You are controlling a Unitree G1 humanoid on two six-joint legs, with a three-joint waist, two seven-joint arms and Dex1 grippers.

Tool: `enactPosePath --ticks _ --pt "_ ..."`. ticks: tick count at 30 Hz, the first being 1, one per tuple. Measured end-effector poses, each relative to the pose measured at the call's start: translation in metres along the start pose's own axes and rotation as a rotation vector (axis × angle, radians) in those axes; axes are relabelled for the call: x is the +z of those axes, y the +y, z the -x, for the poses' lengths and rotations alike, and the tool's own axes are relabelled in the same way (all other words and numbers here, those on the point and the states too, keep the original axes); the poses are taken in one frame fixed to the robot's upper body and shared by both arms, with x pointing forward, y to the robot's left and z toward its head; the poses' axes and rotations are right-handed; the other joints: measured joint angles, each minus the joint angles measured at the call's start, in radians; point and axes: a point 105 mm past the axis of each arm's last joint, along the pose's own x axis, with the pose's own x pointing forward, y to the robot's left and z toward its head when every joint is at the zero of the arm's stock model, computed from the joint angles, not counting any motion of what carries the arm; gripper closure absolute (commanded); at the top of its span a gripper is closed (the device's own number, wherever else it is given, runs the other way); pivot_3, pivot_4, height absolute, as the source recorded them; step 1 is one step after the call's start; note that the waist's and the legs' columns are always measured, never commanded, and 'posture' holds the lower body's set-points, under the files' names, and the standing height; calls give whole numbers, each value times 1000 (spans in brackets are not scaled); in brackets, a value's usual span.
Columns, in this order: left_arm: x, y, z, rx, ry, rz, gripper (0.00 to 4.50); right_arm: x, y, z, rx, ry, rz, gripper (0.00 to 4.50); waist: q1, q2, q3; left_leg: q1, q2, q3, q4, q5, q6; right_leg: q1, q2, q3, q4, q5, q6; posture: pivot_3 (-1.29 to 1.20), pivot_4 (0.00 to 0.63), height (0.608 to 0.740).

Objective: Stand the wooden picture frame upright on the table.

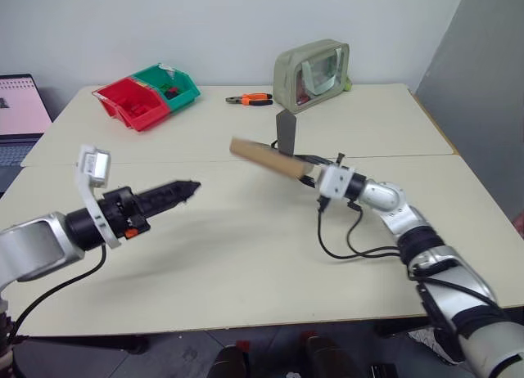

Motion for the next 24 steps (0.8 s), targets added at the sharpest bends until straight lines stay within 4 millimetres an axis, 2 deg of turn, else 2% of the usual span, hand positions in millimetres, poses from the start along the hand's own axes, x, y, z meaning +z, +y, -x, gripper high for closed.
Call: enactPosePath --ticks 2,4,8,10,13,21,22,24 --pt "-3 3 -5 77 4 -97 0 0 11 -18 73 3 -267 3205 5 1 1 0 0 0 0 0 -1 -1 1 0 1 0 0 0 150 740" --pt "-6 19 -10 197 -20 -181 0 5 21 -33 149 -7 -476 3205 12 2 1 0 -1 1 -1 0 -1 -1 2 -1 0 0 -1 0 150 740" --pt "-17 38 -14 305 -21 -263 0 4 31 -38 215 14 -646 3205 24 2 1 -3 -2 0 -1 0 -1 -3 2 -2 -2 -1 -1 0 150 740" --pt "-15 34 -16 295 -59 -303 0 -6 41 -38 232 51 -724 3205 31 2 1 -3 -2 1 -1 0 -1 -3 2 -2 -3 -1 -1 0 150 740" --pt "-9 27 -18 261 -104 -330 0 -18 55 -39 246 91 -801 3205 31 2 1 -3 -2 2 -1 0 -1 -3 2 -2 -3 -1 -1 0 150 740" --pt "-6 28 -16 249 -88 -433 0 -21 59 -40 245 96 -795 3205 26 2 1 -2 -2 2 -1 0 -1 -3 2 -4 -1 -1 -1 0 150 740" --pt "-6 27 -16 245 -85 -439 0 -21 59 -39 247 96 -790 2513 26 2 1 -2 -2 2 -1 0 0 -3 2 -4 -1 -1 -1 0 150 740" --pt "-6 28 -17 238 -78 -450 0 -26 63 -37 254 125 -776 2187 26 2 1 -2 -2 2 -1 0 -1 -3 2 -4 -1 -1 -1 0 150 740"
